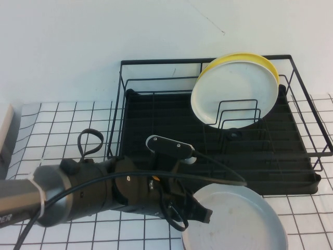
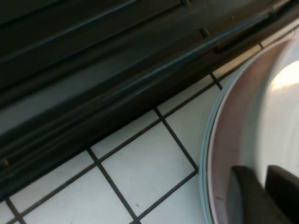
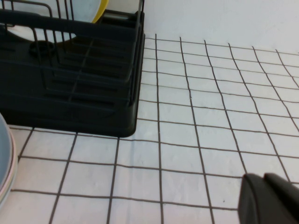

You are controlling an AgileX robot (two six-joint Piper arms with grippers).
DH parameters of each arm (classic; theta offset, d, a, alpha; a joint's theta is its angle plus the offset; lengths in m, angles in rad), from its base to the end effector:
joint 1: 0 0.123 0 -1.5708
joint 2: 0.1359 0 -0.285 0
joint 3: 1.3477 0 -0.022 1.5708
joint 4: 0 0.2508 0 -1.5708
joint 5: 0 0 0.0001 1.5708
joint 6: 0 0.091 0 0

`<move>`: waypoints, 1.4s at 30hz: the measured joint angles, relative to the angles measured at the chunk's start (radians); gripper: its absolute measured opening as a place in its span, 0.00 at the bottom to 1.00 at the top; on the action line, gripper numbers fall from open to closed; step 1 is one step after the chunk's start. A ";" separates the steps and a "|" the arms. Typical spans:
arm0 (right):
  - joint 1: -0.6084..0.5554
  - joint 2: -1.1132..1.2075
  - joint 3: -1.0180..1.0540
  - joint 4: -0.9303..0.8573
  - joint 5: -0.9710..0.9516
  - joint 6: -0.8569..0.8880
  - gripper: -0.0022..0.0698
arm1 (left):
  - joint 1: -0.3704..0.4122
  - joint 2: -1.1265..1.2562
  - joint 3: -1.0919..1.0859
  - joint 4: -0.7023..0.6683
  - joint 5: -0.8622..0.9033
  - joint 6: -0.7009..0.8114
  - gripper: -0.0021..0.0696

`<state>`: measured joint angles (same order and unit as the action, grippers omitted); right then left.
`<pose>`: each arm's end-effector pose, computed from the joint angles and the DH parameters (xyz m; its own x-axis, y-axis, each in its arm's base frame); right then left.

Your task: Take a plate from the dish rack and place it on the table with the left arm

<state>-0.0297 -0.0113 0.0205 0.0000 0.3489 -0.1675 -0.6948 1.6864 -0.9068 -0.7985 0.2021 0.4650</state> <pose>0.0532 -0.0016 0.1754 -0.2687 -0.1588 -0.9500 -0.0153 0.9869 -0.1606 0.2516 -0.2268 0.1891 -0.7645 0.2280 -0.6030 0.4903 0.8129 -0.3143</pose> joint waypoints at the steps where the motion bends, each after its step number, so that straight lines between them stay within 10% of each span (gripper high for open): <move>1: 0.000 0.000 0.000 0.000 0.000 0.000 0.03 | 0.000 0.001 0.000 0.000 0.002 0.014 0.12; 6: 0.000 0.000 0.000 0.000 0.000 0.000 0.03 | 0.000 0.002 -0.002 0.000 0.004 0.047 0.49; 10: 0.000 0.000 0.000 0.000 0.000 0.000 0.03 | 0.000 -0.027 -0.002 0.000 0.002 0.049 0.60; 21: 0.000 0.000 0.000 0.000 0.000 0.000 0.03 | 0.000 -0.306 -0.002 0.100 0.000 0.071 0.07; 42: 0.000 0.000 0.000 0.000 0.000 0.000 0.03 | 0.000 -0.582 0.000 0.199 0.000 0.124 0.03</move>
<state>-0.0297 -0.0113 0.0205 0.0000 0.3489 -0.1675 -0.6948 1.1043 -0.9068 -0.5992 0.2019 0.5889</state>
